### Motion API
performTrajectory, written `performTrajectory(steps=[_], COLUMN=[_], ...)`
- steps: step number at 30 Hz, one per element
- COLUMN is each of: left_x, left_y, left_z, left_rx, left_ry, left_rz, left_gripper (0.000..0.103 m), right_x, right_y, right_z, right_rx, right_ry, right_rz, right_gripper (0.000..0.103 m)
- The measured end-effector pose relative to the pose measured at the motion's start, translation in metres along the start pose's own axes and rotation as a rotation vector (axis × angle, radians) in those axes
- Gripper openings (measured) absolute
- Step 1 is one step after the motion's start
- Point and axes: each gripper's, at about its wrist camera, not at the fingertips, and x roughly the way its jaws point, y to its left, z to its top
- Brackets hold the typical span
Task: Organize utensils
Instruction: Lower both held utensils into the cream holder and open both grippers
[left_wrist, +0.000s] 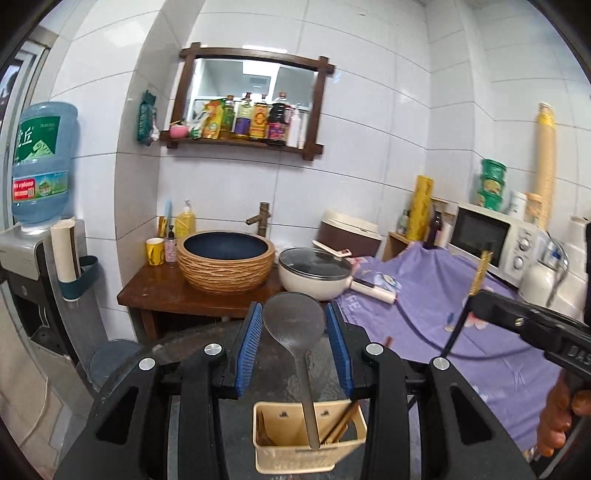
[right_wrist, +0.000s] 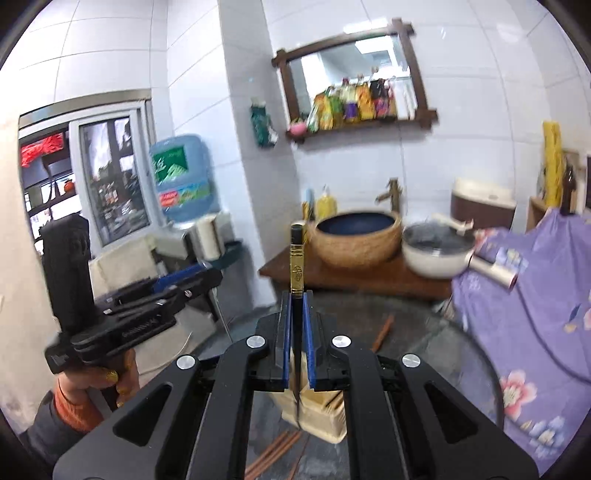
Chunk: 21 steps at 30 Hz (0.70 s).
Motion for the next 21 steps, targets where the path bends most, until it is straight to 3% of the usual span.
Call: performTrajectory(steps=[5, 14, 21], left_x=[0.036, 0.078, 0.096], left_y=[0.008, 0.013, 0.014], left_z=[-0.012, -0.077, -0.112], left_rx=[-0.033, -0.017, 0.011], left_ry=[0.047, 0.145, 0.212], left_rz=[0.039, 0.076, 0.082], left_gripper=[0.035, 0.035, 0.035], right_x=[0.029, 0.089, 0.112], right_y=[0.001, -0.011, -0.023], right_z=[0.007, -0.057, -0.094], right_rx=[-0.028, 0.005, 0.038], right_ry=[-0.031, 0.066, 0.129], right_rz=[-0.073, -0.096, -0.106], right_gripper=[0.007, 0.007, 0.007])
